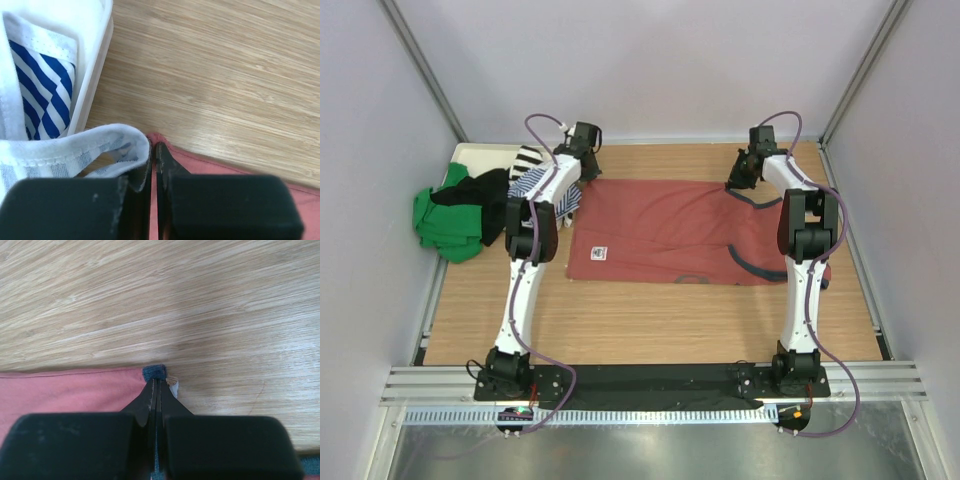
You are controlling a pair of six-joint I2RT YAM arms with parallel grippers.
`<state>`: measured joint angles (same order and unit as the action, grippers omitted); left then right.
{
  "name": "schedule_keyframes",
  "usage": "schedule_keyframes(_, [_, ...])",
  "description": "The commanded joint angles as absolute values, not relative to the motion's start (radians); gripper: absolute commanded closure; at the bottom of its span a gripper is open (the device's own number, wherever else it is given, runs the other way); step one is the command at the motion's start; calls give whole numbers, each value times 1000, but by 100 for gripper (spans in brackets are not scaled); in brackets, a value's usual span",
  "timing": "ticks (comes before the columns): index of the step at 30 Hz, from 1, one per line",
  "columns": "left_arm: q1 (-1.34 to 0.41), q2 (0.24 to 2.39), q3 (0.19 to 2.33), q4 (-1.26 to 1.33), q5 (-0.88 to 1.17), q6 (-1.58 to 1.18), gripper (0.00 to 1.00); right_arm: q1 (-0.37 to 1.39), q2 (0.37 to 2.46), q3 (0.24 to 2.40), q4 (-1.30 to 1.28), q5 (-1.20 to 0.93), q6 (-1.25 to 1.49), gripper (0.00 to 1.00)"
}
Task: Fold and stack the tank tops
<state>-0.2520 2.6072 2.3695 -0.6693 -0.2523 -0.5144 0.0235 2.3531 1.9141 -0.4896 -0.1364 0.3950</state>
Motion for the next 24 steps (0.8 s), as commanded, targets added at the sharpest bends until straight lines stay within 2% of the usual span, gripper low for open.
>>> schedule_keyframes(1, [-239,2519,2310,-574,-244,-494,100,14,2280,1927,-502,-147,402,99])
schedule_keyframes(6, [-241,2367,2111,-412,-189,-517,100,21,2202,1855,-442,-181,423,99])
schedule_keyframes(16, [-244,2174,1926,-333,-187,-494,100,34,2042,1658,-334,-193,425,99])
schedule_keyframes(24, [-244,2072,1804,-255,-184,-509,100,34,2017,1709,-370,-175,387,99])
